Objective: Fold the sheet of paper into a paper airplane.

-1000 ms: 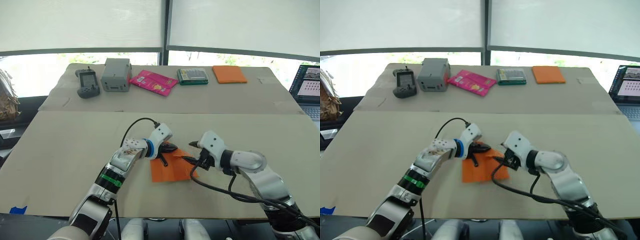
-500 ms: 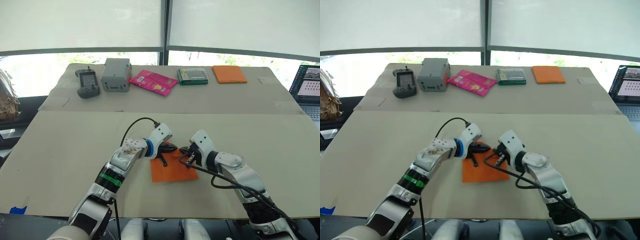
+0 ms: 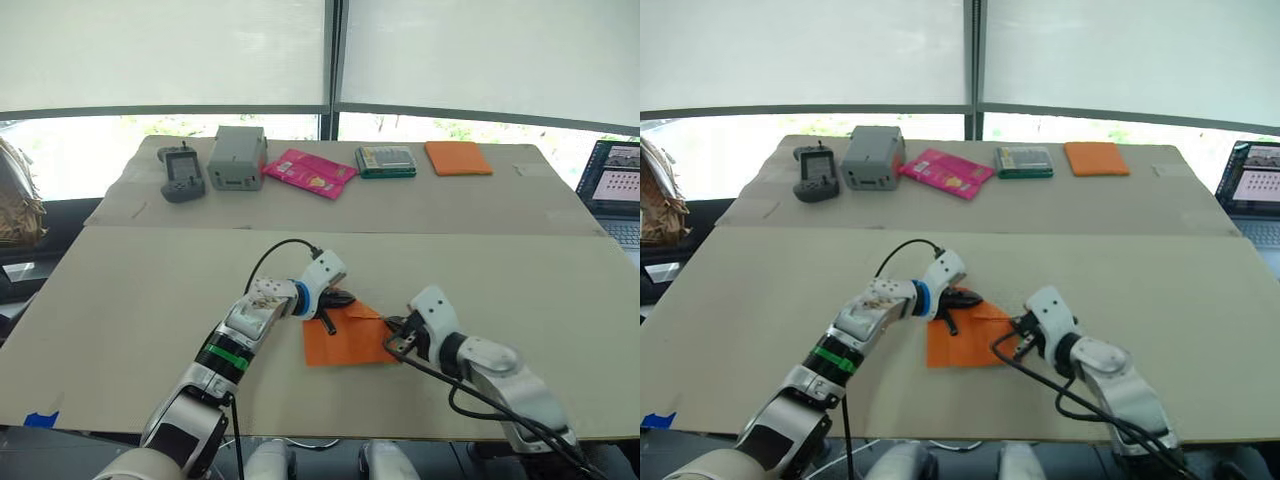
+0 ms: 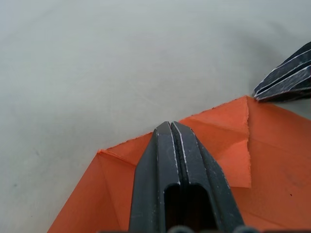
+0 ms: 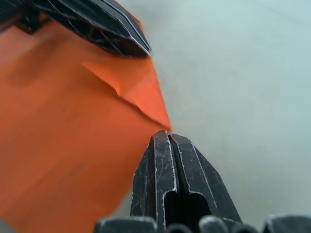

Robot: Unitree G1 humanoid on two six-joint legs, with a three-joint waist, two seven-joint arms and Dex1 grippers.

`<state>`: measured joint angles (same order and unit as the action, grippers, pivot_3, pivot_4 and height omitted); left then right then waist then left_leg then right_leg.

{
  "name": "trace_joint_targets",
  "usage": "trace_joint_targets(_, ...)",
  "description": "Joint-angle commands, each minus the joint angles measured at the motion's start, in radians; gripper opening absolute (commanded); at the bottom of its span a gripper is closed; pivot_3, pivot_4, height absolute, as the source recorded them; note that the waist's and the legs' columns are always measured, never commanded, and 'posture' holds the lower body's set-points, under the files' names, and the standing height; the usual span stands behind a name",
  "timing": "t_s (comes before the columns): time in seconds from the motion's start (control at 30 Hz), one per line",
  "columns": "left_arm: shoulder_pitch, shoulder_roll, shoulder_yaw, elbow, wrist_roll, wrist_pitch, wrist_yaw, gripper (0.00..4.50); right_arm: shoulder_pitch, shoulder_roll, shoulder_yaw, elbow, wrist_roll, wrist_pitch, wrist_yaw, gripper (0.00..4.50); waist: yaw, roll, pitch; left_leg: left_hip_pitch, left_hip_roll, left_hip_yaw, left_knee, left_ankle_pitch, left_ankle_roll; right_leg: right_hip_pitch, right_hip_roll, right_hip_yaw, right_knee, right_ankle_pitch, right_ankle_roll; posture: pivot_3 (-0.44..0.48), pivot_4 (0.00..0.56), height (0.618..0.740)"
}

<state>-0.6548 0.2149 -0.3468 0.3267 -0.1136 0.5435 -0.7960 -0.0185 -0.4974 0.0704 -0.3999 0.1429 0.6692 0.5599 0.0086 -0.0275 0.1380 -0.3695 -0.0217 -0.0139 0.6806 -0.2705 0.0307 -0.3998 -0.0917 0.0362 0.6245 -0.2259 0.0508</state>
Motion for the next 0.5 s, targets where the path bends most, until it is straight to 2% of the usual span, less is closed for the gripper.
trace_joint_targets(0.03, 0.023, 0.001, -0.018, 0.021, 0.026, 0.017, 0.003, 0.0, 0.007, -0.006, -0.041, -0.03, 0.033, 0.015, 0.002, 0.02, 0.0, 0.0, 0.0, 0.0, 0.0, 0.0, 0.0, 0.0, 0.0, 0.0, 0.0, 0.0, 0.0, 0.0, 0.0, 0.0, 0.15, 0.74)
trace_joint_targets(0.2, 0.022, 0.001, -0.016, 0.014, 0.023, 0.02, 0.0, 0.0, -0.11, 0.024, -0.037, -0.064, 0.077, -0.003, 0.002, 0.02, -0.004, 0.0, 0.0, -0.001, 0.0, 0.001, 0.0, 0.0, 0.0, -0.002, 0.0, 0.001, 0.001, 0.0, 0.0, 0.0, 0.15, 0.74)
trace_joint_targets(0.5, -0.004, -0.011, 0.001, 0.022, 0.026, 0.014, 0.017, 0.0, -0.202, 0.095, 0.144, 0.046, 0.001, 0.057, -0.068, 0.02, -0.005, 0.0, 0.0, -0.004, -0.001, 0.0, -0.001, 0.0, 0.0, -0.004, -0.001, 0.001, 0.0, 0.0, 0.0, 0.0, 0.15, 0.74)
